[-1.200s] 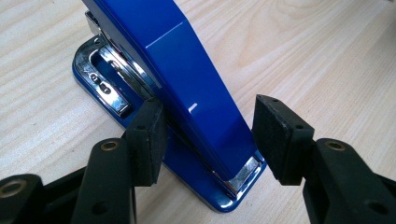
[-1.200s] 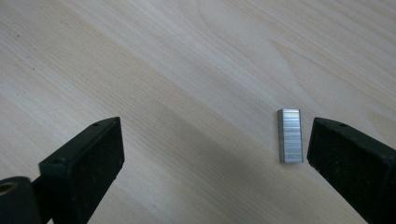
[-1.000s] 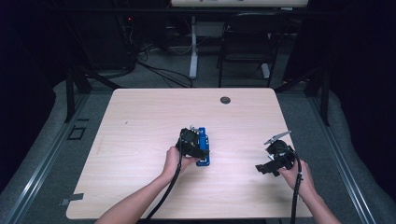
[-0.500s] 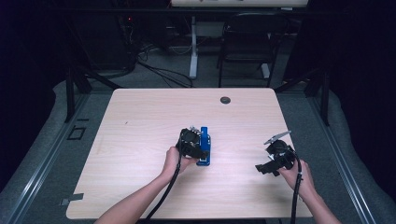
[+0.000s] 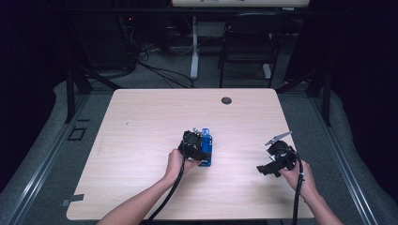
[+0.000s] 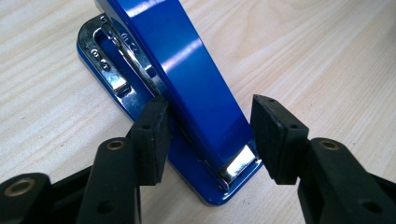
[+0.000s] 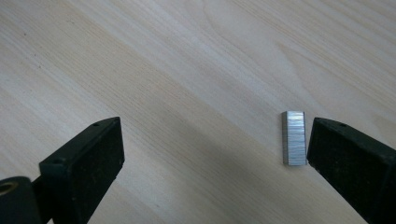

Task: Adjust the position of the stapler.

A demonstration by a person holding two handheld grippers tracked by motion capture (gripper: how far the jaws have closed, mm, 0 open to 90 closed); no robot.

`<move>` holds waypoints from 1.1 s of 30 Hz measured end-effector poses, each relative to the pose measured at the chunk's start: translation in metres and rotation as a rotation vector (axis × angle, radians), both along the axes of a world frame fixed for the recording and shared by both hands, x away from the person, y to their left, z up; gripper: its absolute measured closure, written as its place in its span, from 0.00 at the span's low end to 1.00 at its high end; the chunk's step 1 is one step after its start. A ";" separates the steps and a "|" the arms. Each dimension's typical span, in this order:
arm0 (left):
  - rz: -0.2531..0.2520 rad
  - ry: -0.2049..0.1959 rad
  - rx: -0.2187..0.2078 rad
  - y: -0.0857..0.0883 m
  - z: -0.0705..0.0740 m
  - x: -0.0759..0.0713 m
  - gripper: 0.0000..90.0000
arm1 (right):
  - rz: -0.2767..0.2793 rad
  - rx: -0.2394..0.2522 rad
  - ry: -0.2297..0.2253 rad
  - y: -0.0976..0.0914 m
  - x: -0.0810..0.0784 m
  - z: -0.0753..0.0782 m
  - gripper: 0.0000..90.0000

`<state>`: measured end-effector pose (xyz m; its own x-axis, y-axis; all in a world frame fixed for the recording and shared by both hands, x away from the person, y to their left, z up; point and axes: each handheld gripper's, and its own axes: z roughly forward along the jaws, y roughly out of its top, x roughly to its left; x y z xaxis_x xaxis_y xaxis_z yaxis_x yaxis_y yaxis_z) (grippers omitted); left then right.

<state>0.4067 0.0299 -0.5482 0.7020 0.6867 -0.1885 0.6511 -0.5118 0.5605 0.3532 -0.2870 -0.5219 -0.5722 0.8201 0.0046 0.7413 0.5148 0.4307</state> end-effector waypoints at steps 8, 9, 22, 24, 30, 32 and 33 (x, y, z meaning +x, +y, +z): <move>-0.058 0.017 0.036 0.000 0.003 0.004 0.57 | -0.007 0.013 -0.003 0.000 -0.001 -0.001 0.04; -0.072 0.032 0.042 0.000 0.004 0.005 0.57 | -0.006 0.013 -0.002 0.000 -0.001 -0.001 0.04; -0.159 0.078 0.061 0.005 0.007 0.007 0.62 | 0.007 0.003 0.010 0.001 -0.001 -0.002 0.04; -0.164 0.081 0.063 0.006 0.007 0.008 0.62 | 0.007 0.003 0.007 0.001 -0.001 -0.002 0.04; -0.199 0.118 0.080 0.009 0.009 0.008 0.64 | 0.010 0.010 0.014 0.001 0.000 -0.002 0.04; -0.195 0.118 0.081 0.010 0.009 0.007 0.65 | 0.014 0.001 0.013 0.001 0.000 -0.002 0.04; -0.176 0.119 0.068 0.010 0.009 0.007 0.65 | 0.019 -0.006 0.016 0.001 0.000 -0.002 0.04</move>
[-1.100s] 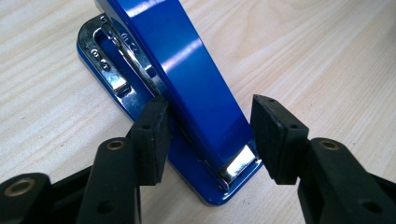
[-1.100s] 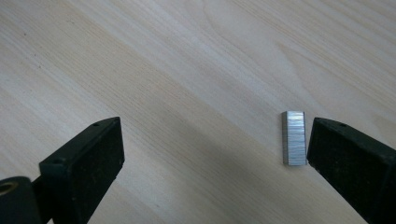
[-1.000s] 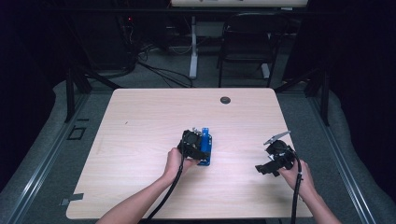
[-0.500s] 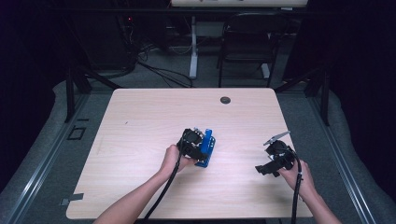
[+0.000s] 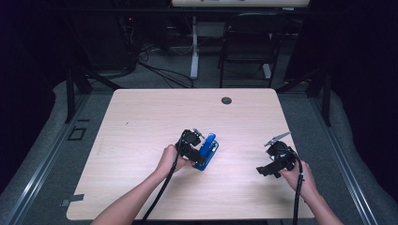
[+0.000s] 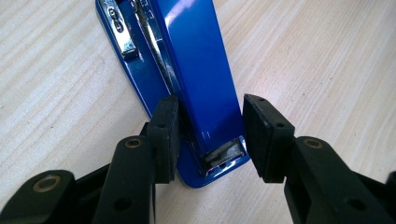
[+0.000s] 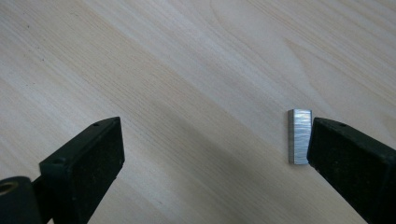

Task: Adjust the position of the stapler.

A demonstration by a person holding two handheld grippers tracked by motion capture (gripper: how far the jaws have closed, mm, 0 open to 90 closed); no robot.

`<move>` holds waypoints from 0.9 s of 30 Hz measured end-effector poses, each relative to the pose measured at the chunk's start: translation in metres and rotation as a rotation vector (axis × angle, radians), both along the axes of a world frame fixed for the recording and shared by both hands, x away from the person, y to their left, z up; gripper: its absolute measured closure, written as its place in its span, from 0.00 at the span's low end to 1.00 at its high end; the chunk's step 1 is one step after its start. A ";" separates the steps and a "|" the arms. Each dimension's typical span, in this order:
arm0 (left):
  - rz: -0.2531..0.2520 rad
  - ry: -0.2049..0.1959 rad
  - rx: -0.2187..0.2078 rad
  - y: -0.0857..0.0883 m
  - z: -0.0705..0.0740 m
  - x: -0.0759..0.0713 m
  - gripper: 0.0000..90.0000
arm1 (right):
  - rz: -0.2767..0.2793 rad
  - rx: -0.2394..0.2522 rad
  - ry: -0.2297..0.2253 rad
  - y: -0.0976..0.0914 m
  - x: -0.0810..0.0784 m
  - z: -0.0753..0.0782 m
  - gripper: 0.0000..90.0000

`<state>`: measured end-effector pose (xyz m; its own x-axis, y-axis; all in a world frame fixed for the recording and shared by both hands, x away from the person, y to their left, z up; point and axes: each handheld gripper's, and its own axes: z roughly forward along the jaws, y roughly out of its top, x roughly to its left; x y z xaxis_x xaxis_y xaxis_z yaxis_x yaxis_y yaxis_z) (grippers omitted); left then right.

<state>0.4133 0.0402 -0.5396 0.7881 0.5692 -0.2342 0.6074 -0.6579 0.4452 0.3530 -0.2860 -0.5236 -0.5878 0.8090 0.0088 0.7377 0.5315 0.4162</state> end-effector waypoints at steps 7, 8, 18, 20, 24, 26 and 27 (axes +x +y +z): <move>0.059 -0.056 -0.032 -0.003 -0.002 -0.004 0.64 | -0.001 -0.001 -0.004 0.001 0.000 -0.001 0.04; 0.061 -0.075 -0.030 -0.004 -0.003 -0.005 0.63 | -0.002 0.014 -0.006 0.002 0.000 -0.001 0.04; 0.057 -0.147 -0.004 -0.008 -0.005 -0.011 0.63 | 0.003 0.008 -0.013 0.001 0.000 0.000 0.05; 0.053 -0.144 -0.005 -0.007 -0.004 -0.010 0.63 | 0.004 0.010 -0.011 0.002 0.000 0.000 0.05; 0.013 -0.148 -0.015 -0.007 -0.005 -0.010 0.64 | 0.001 0.016 -0.009 0.002 0.000 -0.001 0.05; 0.001 -0.143 -0.019 -0.008 -0.005 -0.009 0.66 | 0.006 0.016 -0.003 0.001 0.000 0.000 0.05; 0.000 -0.151 -0.013 -0.008 -0.005 -0.010 0.66 | 0.008 0.001 -0.004 0.000 0.000 0.000 0.05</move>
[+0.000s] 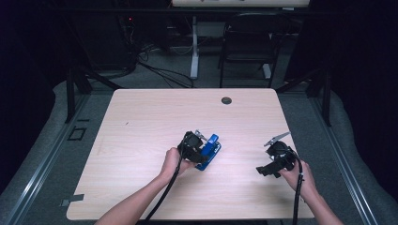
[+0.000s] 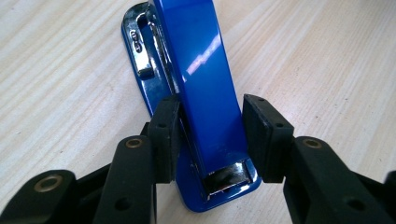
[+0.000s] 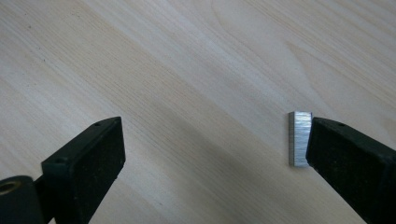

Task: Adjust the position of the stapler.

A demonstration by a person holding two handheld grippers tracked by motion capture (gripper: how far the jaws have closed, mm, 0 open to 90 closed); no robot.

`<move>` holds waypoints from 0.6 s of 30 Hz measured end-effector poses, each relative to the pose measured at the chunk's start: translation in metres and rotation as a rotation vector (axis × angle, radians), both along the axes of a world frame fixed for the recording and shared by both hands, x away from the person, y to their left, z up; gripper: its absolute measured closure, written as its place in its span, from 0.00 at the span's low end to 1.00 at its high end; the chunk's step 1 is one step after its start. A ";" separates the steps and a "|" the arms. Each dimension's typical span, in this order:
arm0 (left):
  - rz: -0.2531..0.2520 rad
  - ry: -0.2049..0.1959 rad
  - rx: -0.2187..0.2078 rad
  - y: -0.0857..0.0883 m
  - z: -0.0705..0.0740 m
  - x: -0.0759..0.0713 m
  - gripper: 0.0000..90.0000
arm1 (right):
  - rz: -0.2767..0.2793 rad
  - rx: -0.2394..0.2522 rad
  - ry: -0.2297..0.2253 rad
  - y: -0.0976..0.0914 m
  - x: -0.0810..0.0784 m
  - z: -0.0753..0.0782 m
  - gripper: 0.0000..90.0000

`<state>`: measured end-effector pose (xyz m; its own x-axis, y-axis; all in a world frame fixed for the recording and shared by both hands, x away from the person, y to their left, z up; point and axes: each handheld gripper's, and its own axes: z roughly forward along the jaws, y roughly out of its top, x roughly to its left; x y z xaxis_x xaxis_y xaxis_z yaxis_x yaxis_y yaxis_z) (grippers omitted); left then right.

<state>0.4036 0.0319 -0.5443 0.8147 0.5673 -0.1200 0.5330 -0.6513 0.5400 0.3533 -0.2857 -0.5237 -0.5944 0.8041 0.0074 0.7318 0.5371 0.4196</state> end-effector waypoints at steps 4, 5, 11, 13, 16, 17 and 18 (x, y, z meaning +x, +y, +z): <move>-0.025 0.017 -0.008 0.001 0.001 0.001 0.67 | 0.001 0.006 0.002 0.000 0.000 0.000 0.05; -0.032 0.021 -0.005 0.001 0.001 0.001 0.68 | -0.011 0.028 -0.005 0.001 -0.001 -0.002 0.05; -0.068 0.033 0.007 0.003 0.002 0.002 0.69 | -0.003 0.010 0.001 0.000 0.000 -0.001 0.05; -0.080 0.036 0.011 0.003 0.003 0.002 0.70 | -0.001 0.002 0.001 0.000 0.000 -0.001 0.05; -0.099 0.040 0.018 0.004 0.003 0.002 0.70 | -0.004 0.010 -0.002 0.000 0.000 -0.001 0.05; -0.114 0.036 0.025 0.005 0.004 0.002 0.71 | -0.004 0.010 -0.001 0.000 0.000 -0.001 0.05; -0.135 0.029 0.031 0.005 0.004 0.001 0.71 | -0.006 0.016 -0.003 0.001 0.000 -0.001 0.05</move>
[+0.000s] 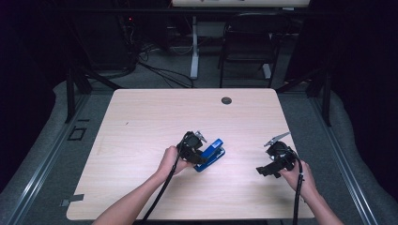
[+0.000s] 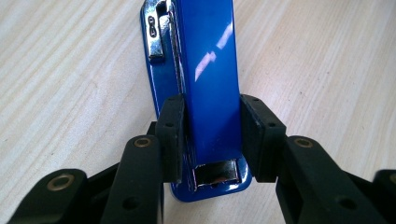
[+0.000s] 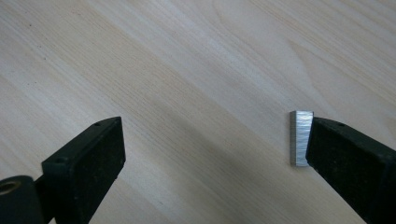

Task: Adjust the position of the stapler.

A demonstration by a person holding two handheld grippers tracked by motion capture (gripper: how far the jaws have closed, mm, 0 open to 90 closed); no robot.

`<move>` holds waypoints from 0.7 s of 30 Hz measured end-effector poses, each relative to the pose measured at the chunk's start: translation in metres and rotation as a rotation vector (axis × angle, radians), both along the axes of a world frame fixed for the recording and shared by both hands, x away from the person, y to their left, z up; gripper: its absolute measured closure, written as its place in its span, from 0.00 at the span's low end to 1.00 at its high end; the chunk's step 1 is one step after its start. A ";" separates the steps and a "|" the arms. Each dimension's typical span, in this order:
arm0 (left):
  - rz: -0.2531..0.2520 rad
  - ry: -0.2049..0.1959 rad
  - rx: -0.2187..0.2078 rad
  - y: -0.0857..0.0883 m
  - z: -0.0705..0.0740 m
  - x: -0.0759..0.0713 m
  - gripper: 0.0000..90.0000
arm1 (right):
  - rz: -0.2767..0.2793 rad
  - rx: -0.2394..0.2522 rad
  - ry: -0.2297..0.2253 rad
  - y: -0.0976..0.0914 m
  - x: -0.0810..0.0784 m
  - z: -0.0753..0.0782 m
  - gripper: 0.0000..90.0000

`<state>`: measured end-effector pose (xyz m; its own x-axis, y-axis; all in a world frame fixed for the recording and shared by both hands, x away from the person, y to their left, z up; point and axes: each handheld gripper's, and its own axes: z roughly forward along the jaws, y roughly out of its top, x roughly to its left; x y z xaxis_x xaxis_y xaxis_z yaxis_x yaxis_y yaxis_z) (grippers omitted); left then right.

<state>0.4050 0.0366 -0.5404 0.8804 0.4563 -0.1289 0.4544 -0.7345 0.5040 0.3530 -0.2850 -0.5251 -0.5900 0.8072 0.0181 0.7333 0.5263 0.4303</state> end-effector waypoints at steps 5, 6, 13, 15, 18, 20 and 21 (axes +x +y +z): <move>-0.022 -0.005 -0.003 0.001 0.000 0.000 0.71 | 0.006 -0.003 0.004 0.000 0.000 0.000 0.05; -0.028 0.000 -0.003 0.002 0.000 0.000 0.71 | 0.006 -0.004 0.004 0.000 0.000 0.000 0.05; -0.059 0.005 0.007 0.005 0.001 0.000 0.72 | 0.009 -0.010 0.007 0.000 0.000 0.000 0.05; -0.075 0.006 0.012 0.007 0.002 0.000 0.72 | 0.006 -0.009 0.004 0.000 0.000 0.000 0.05; -0.092 0.013 0.011 0.010 0.002 0.000 0.73 | 0.006 -0.008 0.004 0.000 0.000 0.000 0.05; -0.097 0.018 0.000 0.013 0.002 -0.001 0.73 | 0.007 -0.010 0.005 0.000 0.000 0.000 0.05; -0.109 0.013 -0.002 0.014 0.001 -0.001 0.73 | 0.011 -0.012 0.008 0.000 0.000 0.000 0.05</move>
